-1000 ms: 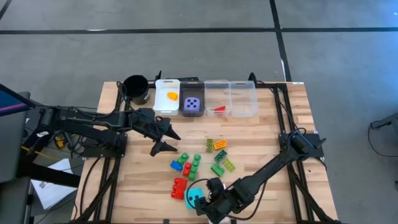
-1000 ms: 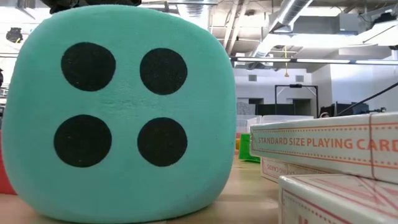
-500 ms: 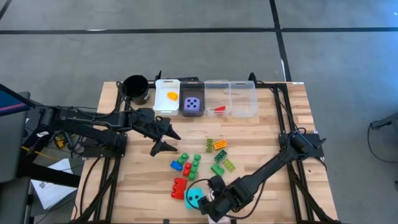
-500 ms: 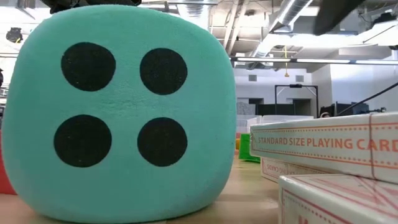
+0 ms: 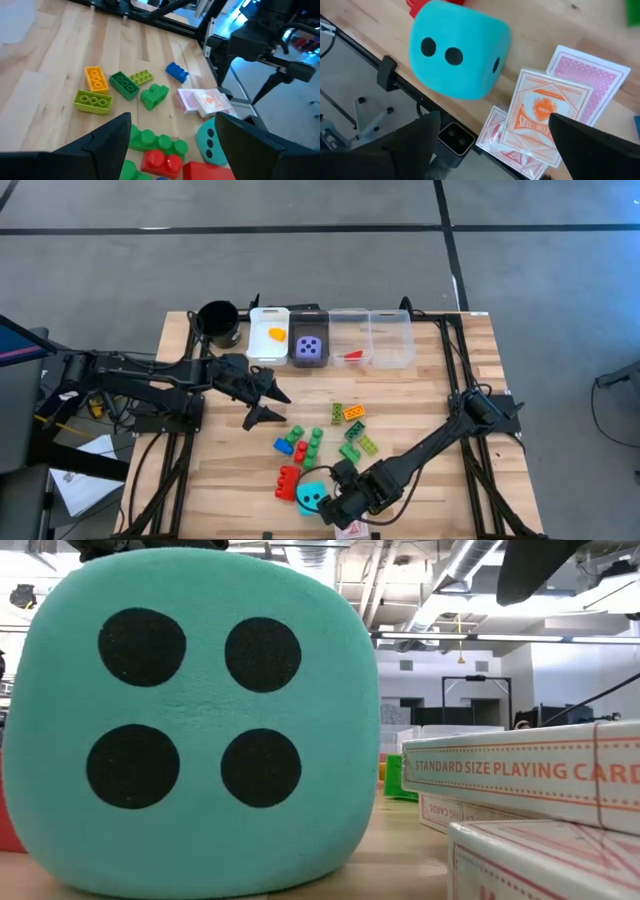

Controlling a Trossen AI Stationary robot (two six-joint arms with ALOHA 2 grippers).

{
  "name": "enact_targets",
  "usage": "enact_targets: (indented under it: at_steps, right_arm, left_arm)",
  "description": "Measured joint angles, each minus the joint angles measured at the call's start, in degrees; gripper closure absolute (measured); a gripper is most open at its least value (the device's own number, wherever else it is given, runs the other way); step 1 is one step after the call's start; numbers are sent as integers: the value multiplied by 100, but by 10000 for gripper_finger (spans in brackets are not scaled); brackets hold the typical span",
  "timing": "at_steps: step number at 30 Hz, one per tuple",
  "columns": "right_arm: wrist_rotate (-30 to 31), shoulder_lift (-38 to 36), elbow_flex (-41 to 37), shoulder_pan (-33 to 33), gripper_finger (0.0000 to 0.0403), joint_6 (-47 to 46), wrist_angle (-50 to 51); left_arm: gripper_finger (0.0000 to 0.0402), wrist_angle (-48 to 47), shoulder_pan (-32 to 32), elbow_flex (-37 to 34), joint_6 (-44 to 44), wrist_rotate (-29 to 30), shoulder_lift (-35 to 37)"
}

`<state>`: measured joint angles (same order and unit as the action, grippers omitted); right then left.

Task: Pick & Place Toys
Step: Move the blue dice

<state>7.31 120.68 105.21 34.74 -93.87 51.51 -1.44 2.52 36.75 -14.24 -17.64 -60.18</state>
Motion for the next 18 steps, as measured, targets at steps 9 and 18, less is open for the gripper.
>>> enact_targets:
  at_steps: [9, 18]
  right_arm:
    - [0, 0, 0, -4, 37, 0, 17]
    - [-455, -2, 0, -73, 37, -2, 29]
  left_arm:
    - [121, -1, 0, 0, -2, 42, 0]
    - [121, 0, 1, 0, -2, 58, 0]
